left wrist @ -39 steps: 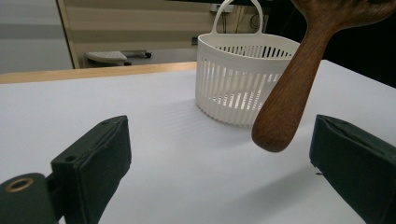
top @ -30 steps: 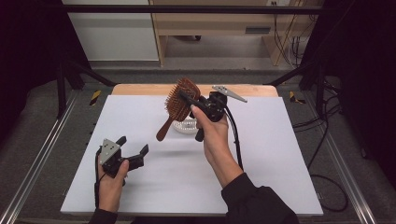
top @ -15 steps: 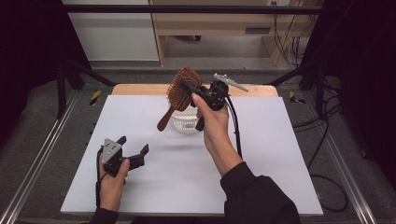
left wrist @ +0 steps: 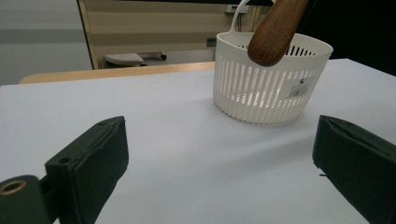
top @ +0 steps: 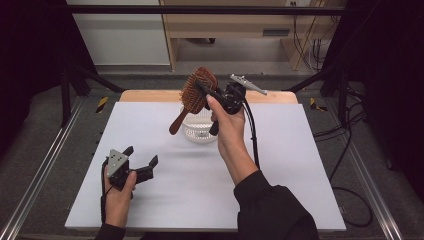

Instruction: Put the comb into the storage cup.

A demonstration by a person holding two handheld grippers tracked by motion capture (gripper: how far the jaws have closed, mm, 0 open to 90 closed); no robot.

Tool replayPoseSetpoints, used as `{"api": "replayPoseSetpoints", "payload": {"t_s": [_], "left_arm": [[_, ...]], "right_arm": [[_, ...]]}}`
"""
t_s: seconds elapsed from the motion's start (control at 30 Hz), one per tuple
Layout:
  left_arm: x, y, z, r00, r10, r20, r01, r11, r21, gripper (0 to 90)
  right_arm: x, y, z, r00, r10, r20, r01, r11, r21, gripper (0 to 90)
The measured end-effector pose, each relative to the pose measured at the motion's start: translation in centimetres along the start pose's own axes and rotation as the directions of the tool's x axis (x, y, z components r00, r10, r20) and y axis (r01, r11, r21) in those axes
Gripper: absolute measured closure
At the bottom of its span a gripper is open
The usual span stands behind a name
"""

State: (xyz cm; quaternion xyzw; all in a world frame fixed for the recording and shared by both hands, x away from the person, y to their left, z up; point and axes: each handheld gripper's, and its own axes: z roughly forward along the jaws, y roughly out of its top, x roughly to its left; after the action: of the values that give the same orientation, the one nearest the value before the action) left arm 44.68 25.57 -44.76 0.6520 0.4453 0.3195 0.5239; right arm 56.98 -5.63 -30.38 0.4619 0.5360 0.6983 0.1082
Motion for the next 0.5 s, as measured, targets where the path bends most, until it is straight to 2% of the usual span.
{"api": "replayPoseSetpoints", "payload": {"t_s": [0.5], "left_arm": [[-0.22, 0.0, 0.2, 0.9993, 0.036, -0.006, -0.036, 0.9993, 0.008, 3.6]], "right_arm": [[-0.34, -0.38, 0.72, 1.0, -0.003, 0.0, 0.003, 1.0, -0.007, 51.8]]}}
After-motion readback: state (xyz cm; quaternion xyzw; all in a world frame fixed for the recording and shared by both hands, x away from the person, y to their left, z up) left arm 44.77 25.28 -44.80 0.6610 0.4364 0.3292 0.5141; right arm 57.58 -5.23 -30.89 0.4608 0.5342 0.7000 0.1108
